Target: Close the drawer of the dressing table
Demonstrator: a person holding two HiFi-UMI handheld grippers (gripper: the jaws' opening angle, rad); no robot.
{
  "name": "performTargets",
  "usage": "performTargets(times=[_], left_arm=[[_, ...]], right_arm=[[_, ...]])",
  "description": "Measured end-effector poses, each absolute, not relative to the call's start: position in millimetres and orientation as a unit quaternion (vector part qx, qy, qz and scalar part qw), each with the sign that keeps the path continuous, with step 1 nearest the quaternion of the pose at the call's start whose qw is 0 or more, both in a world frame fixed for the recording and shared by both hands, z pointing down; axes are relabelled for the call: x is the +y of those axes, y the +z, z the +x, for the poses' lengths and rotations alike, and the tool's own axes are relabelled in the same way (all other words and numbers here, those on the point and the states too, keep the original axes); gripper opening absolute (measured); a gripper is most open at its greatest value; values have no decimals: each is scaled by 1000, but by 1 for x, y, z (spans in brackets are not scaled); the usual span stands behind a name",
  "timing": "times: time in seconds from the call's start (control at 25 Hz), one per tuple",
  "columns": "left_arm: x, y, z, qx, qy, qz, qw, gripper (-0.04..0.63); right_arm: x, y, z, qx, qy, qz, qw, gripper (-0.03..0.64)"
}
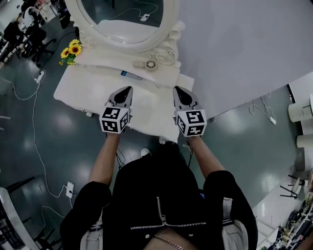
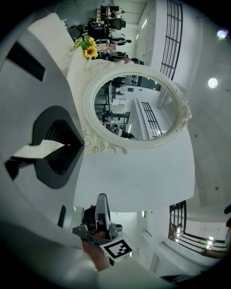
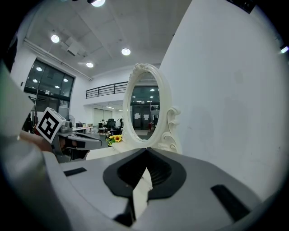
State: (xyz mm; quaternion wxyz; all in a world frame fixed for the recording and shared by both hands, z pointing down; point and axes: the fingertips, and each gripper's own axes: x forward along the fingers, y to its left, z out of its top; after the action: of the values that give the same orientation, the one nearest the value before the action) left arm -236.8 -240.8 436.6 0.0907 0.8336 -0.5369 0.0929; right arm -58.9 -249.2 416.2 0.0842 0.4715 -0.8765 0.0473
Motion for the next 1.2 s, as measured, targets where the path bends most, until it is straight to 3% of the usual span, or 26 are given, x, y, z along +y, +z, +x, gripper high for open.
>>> performTargets(times=[1.2], left_arm=[[-225, 444, -247, -542, 88, 830, 99, 21]], right_arm=[[-234, 432, -77, -881, 57, 460, 94, 2]])
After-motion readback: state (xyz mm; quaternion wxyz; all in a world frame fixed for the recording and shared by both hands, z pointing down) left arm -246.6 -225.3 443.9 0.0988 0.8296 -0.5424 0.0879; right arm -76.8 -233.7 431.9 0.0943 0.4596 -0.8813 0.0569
